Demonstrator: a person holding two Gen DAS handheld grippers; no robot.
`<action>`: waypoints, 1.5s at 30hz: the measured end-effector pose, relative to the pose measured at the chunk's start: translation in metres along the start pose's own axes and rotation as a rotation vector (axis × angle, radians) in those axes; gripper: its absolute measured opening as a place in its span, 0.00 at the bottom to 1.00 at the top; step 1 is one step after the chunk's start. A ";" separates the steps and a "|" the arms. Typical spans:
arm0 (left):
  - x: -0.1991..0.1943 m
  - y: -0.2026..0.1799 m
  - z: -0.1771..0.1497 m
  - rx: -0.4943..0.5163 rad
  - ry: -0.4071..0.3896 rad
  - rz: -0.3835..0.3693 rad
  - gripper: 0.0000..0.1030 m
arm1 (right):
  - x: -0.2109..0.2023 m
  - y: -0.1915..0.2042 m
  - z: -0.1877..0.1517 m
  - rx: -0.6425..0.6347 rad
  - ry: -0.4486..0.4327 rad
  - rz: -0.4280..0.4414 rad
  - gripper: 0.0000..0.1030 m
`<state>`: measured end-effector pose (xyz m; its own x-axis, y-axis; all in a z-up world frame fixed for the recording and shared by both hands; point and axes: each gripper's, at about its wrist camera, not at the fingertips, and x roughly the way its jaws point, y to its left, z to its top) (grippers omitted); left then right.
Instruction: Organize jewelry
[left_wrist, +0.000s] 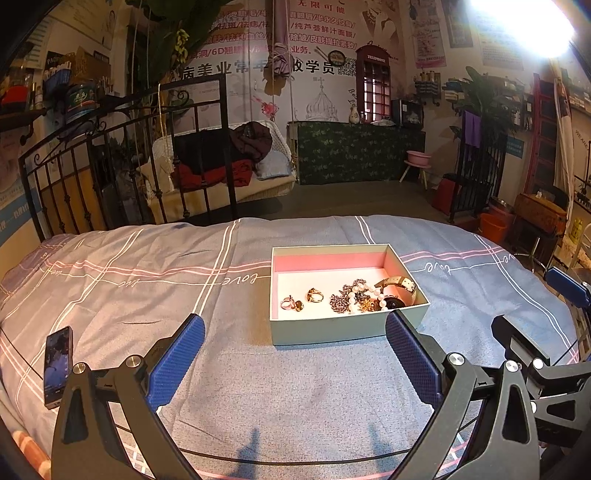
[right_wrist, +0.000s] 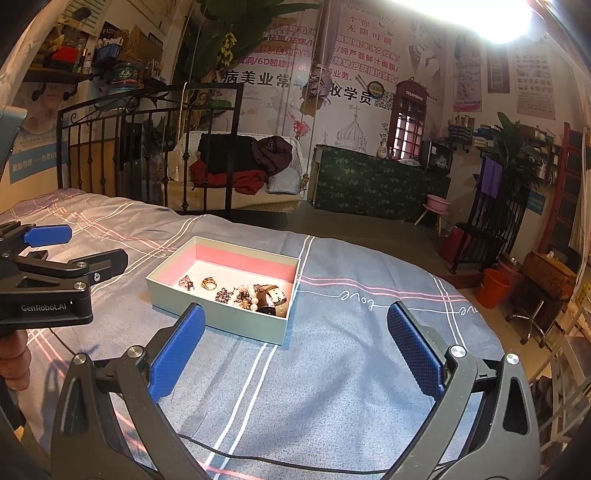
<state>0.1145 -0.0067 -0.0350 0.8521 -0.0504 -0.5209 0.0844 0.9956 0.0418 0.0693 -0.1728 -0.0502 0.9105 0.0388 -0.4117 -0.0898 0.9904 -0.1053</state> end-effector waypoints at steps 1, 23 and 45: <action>0.002 0.000 0.000 -0.001 0.004 0.001 0.94 | 0.002 0.000 0.000 0.001 0.003 0.001 0.95; 0.005 0.000 0.001 -0.010 0.010 0.001 0.94 | 0.010 0.000 0.004 -0.002 0.018 0.003 0.95; 0.002 0.001 0.002 -0.024 0.021 -0.001 0.94 | 0.008 0.004 0.004 -0.007 0.028 0.013 0.95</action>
<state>0.1172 -0.0060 -0.0347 0.8410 -0.0500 -0.5387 0.0726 0.9971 0.0208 0.0776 -0.1683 -0.0500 0.8977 0.0484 -0.4380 -0.1047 0.9889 -0.1055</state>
